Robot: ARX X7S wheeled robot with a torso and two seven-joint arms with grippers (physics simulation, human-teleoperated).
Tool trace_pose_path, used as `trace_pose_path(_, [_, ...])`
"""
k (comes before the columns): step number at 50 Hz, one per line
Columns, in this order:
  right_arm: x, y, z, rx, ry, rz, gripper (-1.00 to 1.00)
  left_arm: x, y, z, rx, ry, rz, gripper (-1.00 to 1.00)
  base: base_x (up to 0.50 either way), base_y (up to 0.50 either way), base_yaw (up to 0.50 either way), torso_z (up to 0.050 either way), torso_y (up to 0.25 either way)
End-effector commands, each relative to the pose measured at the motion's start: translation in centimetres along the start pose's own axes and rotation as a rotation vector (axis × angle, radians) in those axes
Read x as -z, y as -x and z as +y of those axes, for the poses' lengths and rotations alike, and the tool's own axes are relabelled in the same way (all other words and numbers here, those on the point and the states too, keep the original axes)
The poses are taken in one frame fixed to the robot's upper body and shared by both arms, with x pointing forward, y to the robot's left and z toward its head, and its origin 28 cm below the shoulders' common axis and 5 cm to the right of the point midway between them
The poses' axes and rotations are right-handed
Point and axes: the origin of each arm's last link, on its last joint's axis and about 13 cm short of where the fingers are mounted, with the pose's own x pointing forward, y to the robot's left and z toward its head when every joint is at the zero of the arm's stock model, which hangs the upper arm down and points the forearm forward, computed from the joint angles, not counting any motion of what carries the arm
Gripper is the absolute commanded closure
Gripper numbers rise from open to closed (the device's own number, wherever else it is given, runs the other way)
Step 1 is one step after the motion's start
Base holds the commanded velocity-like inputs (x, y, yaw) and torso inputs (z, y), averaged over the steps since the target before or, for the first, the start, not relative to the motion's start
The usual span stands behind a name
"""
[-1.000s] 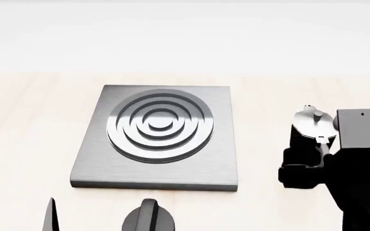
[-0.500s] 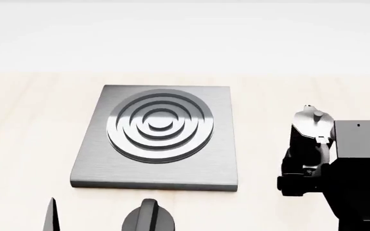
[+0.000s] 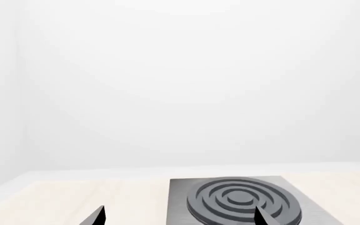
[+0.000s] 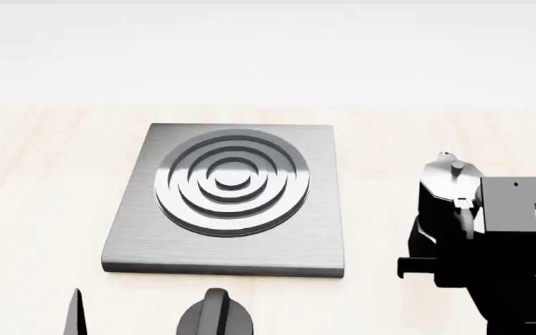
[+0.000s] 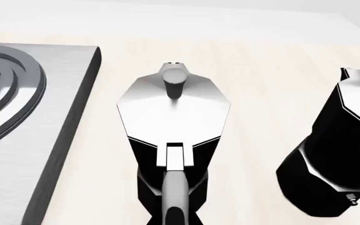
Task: Put both moka pots on the stove.
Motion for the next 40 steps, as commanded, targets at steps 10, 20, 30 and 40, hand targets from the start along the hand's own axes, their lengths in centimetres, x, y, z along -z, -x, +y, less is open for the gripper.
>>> trace_pose_path(10, [-1.5,0.4,0.2,0.0,0.028,-0.086,1.0,0.4,0.0,0.1,-0.004,-0.002,0.003,-1.0,0.0,0.0,0.0,0.0,0.0])
trace_pose_path(20, [-3.4,2.0,0.7,-0.018,0.028,-0.168,1.0,0.9,0.0,0.2,0.001,-0.002,0.004,-1.0,0.0,0.0,0.0,0.0,0.001])
trace_pose_path(30, [-5.8,3.2,2.0,-0.06,0.031,-0.238,1.0,-0.3,0.1,-0.2,0.0,-0.002,0.004,-1.0,0.0,0.0,0.0,0.0,0.001])
trace_pose_path(40, [-10.2,3.9,4.2,-0.138,0.024,-0.321,1.0,-0.7,0.2,-0.2,-0.001,-0.001,0.004,-1.0,0.0,0.0,0.0,0.0,0.001])
